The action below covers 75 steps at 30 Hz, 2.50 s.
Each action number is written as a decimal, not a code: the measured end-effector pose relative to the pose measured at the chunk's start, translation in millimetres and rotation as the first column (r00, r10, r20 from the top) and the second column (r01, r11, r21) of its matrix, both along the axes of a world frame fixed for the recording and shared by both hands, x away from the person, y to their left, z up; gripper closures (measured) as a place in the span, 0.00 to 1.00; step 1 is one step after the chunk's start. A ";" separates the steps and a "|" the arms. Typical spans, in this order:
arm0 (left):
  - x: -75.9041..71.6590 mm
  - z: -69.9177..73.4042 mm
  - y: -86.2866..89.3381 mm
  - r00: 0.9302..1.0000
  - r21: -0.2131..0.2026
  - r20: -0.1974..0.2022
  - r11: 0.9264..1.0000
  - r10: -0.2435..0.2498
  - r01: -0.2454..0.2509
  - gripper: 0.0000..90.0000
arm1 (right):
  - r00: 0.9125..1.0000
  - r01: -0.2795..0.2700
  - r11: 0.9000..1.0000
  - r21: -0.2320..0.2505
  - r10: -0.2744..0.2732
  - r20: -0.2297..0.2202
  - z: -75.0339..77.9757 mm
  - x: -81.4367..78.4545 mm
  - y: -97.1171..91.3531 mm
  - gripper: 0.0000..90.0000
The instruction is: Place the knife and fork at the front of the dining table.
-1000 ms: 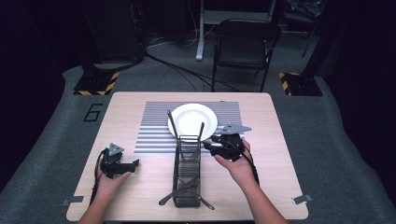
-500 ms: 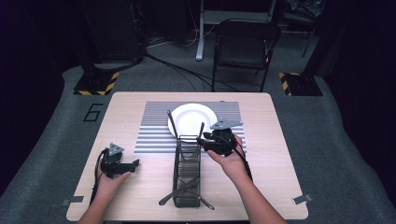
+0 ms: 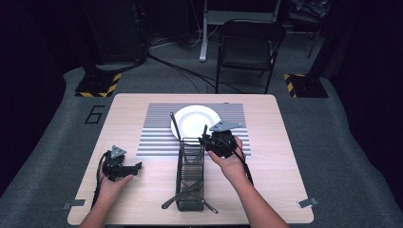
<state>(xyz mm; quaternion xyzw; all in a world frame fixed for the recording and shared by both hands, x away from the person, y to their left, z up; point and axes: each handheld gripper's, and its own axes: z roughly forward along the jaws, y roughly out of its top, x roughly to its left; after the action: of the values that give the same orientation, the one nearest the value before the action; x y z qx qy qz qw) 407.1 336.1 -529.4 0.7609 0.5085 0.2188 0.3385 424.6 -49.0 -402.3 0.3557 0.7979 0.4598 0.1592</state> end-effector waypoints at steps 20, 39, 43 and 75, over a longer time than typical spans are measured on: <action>0.3 0.1 -0.2 1.000 0.001 -0.002 1.000 -0.002 0.002 0.12 | 0.999 -0.040 0.999 -0.017 0.041 0.030 -2.5 -7.1 12.1 0.95; 0.4 0.1 -0.2 1.000 0.002 -0.002 1.000 -0.003 0.003 0.12 | 0.999 -0.033 0.995 -0.097 0.037 0.038 -14.7 -11.4 22.6 0.94; 0.3 0.1 -0.3 1.000 0.003 -0.001 1.000 -0.001 0.001 0.12 | 0.999 -0.036 0.995 -0.098 0.039 0.029 -15.9 -11.8 24.5 0.95; 0.4 0.1 -0.2 1.000 0.003 -0.001 1.000 -0.002 0.002 0.12 | 0.998 -0.056 0.997 -0.049 0.055 -0.025 1.5 -9.4 19.2 0.97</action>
<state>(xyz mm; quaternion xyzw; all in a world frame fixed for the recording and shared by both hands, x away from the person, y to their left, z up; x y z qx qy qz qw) 407.5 335.8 -529.3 0.7620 0.5077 0.2188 0.3373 415.2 -29.8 -400.7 0.3346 0.8206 0.4399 0.1457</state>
